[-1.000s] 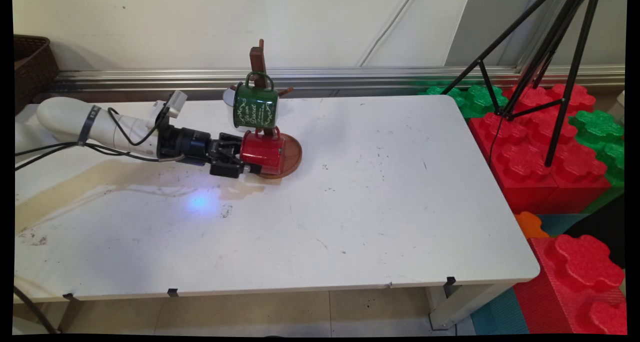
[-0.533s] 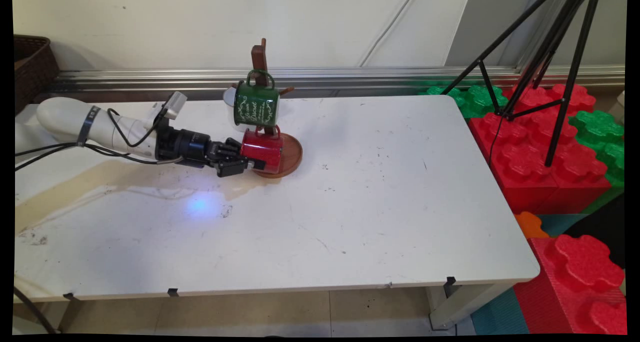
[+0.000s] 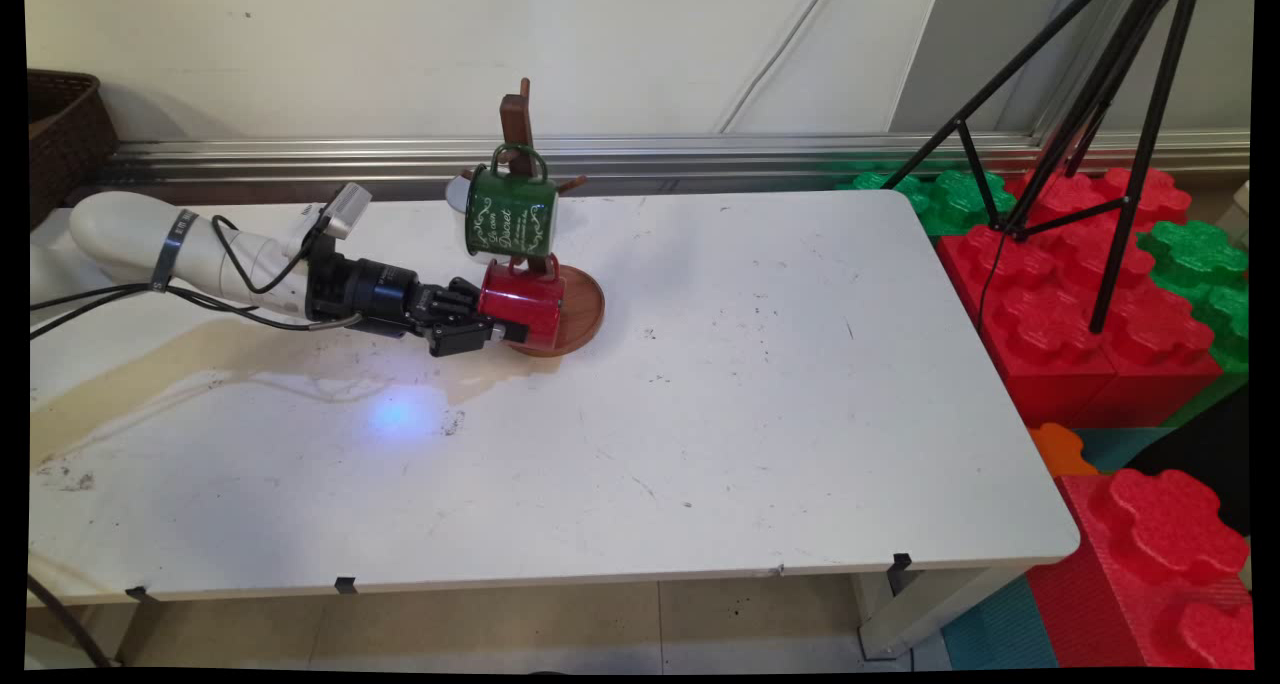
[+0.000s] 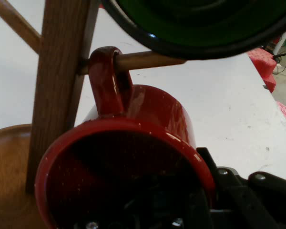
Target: Place the picked object on the table
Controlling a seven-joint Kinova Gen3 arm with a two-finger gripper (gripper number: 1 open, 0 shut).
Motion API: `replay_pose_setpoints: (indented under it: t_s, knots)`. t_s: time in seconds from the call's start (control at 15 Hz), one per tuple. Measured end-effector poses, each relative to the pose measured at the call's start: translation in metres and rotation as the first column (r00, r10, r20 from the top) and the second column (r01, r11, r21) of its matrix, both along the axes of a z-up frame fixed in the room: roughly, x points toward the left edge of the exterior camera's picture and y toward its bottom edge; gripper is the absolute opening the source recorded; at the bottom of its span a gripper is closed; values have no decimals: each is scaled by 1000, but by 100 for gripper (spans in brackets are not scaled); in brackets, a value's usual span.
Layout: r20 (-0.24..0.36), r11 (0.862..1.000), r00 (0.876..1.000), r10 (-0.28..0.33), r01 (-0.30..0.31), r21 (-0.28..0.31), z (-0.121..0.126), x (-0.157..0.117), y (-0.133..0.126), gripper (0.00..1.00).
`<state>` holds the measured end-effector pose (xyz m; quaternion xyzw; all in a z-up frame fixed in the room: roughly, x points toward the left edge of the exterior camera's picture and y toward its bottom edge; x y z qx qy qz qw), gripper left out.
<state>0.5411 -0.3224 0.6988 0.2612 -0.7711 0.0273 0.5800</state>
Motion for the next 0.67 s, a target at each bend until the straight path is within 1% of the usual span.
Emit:
replay_pose_setpoints:
  t_s: [0.33, 0.67]
  knots:
    - [-13, 1000, 1000, -8, 8, -3, 6, 0, 3, 0]
    - [-23, 1000, 999, -27, 27, -2, 12, -1, 12, 0]
